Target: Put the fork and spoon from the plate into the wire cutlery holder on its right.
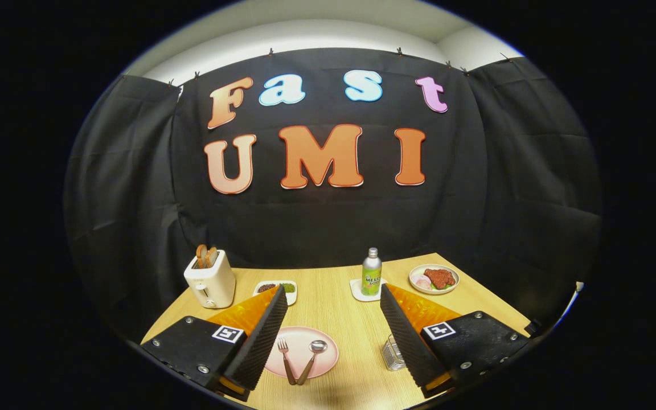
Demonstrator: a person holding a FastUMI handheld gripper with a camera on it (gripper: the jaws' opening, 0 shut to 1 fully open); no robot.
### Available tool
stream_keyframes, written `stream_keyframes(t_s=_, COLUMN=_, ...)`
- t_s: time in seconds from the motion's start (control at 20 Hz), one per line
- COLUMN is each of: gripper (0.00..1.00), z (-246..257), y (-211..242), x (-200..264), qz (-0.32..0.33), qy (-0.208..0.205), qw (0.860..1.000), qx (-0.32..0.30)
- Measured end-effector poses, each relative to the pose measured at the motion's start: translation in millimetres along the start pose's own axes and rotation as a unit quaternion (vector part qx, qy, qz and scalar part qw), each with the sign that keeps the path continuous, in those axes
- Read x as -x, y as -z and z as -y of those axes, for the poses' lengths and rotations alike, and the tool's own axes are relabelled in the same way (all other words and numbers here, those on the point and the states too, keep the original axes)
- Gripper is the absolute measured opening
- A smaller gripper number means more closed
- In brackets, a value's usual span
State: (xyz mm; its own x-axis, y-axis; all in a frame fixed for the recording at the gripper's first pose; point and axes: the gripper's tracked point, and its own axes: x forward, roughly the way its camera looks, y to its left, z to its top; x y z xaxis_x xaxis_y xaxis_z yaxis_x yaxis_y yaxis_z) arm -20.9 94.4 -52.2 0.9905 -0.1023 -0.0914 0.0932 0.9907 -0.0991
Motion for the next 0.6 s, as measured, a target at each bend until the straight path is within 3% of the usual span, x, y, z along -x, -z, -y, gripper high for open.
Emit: stream_keyframes(t_s=0.6, gripper=0.97, z=-39, y=107, x=-35, qz=-0.107, qy=-0.033, qw=0.994, qx=0.018)
